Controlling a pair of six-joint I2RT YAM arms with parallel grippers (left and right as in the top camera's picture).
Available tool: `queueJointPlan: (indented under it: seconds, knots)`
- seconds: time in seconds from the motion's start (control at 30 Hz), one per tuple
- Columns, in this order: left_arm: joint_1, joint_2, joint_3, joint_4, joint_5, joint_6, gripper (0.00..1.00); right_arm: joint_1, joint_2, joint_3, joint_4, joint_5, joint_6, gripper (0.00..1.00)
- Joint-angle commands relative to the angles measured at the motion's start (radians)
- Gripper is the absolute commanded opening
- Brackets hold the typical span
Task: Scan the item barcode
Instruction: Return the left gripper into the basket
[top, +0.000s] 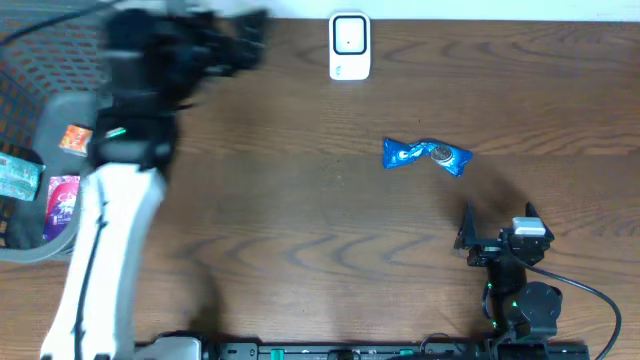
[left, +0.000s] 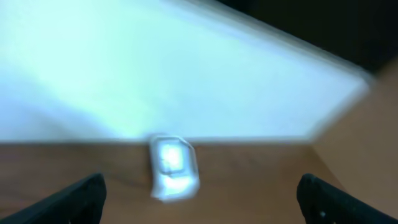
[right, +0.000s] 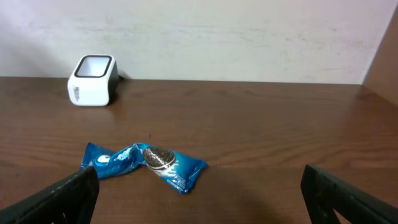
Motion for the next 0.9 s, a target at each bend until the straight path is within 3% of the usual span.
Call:
queueJointPlan:
  seconds: [0.0,0.17,0.2,0.33,0.43,0.53,0.7,0.87]
  knots:
    - [0.221,-0.088,0.007,-0.086,-0.005,0.026,0.98,-0.007,-0.004,-0.001,-0.003,0.001,0.017,0.99]
    - [0.475,-0.122,0.007,-0.258,0.004,-0.008,0.98,-0.007,-0.004,-0.001,-0.003,0.001,0.017,0.99]
    - [0.521,-0.121,0.006,-0.366,-0.007,-0.001,0.98,-0.007,-0.004,-0.001,-0.003,0.001,0.017,0.99]
    - [0.601,-0.089,-0.002,-0.484,-0.205,-0.013,0.98,-0.007,-0.004,-0.001,-0.003,0.001,0.017,0.99]
    - [0.642,-0.047,-0.002,-0.576,-0.47,-0.233,0.98,-0.007,-0.004,-0.001,-0.003,0.001,0.017,0.99]
    - [0.657,-0.008,-0.002,-0.63,-0.586,-0.349,0.98,-0.007,-0.004,-0.001,-0.003,0.001,0.017,0.99]
    - [0.657,0.093,-0.002,-0.695,-0.615,-0.358,0.98,-0.007,-0.004,-0.001,-0.003,0.001,0.017,0.99]
    - [0.656,0.237,-0.002,-0.79,-0.613,-0.443,0.98,-0.007,-0.004,-0.001,-0.003,0.001,0.017,0.99]
